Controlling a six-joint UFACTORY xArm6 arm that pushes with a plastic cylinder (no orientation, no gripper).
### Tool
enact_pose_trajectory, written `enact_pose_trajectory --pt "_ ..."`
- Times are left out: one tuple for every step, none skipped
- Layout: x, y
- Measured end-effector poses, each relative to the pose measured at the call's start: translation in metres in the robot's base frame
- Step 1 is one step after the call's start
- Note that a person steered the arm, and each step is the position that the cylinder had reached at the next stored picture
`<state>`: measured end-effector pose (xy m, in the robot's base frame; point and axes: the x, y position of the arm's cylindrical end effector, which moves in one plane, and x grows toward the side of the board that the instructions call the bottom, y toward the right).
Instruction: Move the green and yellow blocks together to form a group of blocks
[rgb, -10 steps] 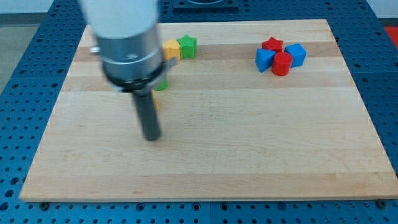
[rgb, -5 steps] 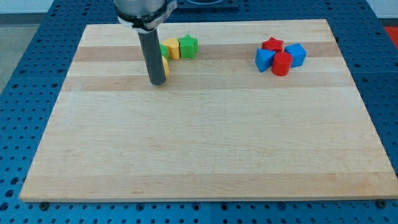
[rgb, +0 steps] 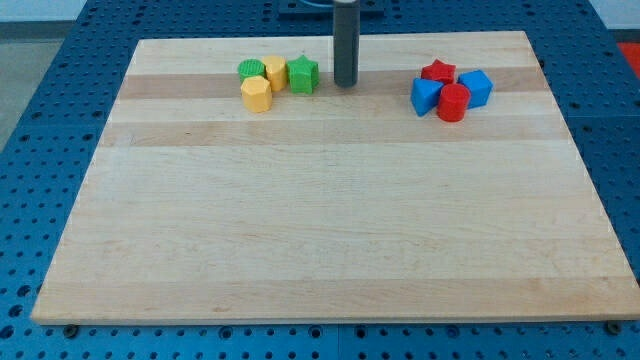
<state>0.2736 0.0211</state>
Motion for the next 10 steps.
enact_pose_trajectory --pt "-0.014 0.000" --pt "-0.009 -0.013" --pt "0.006 -0.032" --pt "0.019 -0.056" --pt "0.027 -0.072" --pt "0.028 -0.073" --pt "0.024 -0.059" --pt "-0.024 -0.046" --pt "-0.052 -0.073" --pt "-0.047 -0.104"
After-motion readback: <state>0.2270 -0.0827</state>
